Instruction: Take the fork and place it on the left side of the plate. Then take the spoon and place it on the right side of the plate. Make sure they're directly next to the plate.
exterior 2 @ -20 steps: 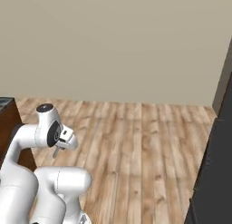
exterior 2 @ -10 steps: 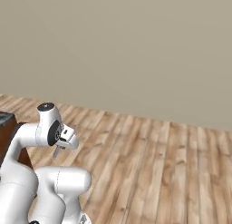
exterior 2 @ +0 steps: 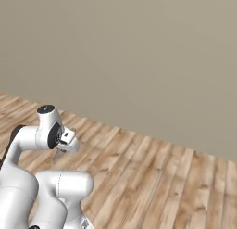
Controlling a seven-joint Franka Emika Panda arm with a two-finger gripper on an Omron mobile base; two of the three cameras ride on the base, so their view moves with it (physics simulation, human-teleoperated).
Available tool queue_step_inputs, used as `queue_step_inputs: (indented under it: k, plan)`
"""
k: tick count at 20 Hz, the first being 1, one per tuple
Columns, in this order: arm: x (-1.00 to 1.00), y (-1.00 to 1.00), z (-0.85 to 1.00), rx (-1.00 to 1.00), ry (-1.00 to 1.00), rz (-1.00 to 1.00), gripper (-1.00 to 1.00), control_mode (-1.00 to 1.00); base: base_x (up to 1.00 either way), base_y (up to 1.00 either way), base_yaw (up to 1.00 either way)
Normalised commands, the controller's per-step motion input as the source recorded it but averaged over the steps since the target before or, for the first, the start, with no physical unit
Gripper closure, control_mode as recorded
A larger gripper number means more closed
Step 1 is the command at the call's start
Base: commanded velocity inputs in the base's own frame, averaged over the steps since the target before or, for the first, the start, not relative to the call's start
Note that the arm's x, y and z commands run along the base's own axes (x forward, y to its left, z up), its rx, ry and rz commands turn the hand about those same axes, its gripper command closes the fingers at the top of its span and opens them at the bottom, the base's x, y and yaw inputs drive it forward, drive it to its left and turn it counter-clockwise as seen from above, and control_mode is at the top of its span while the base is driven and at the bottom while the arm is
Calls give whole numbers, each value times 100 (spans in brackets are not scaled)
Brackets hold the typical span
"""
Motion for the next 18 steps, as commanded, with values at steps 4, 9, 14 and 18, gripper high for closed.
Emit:
queue_step_inputs:
  k: [4,9,14,18]
  plan:
    - [0,0,0,0,0,0,100,100,100,-53,32]
    - [0,0,0,0,0,0,100,100,100,-34,39]
    - [0,0,0,0,0,0,100,100,100,-15,56]
    - [0,0,0,0,0,0,100,100,100,-3,70]
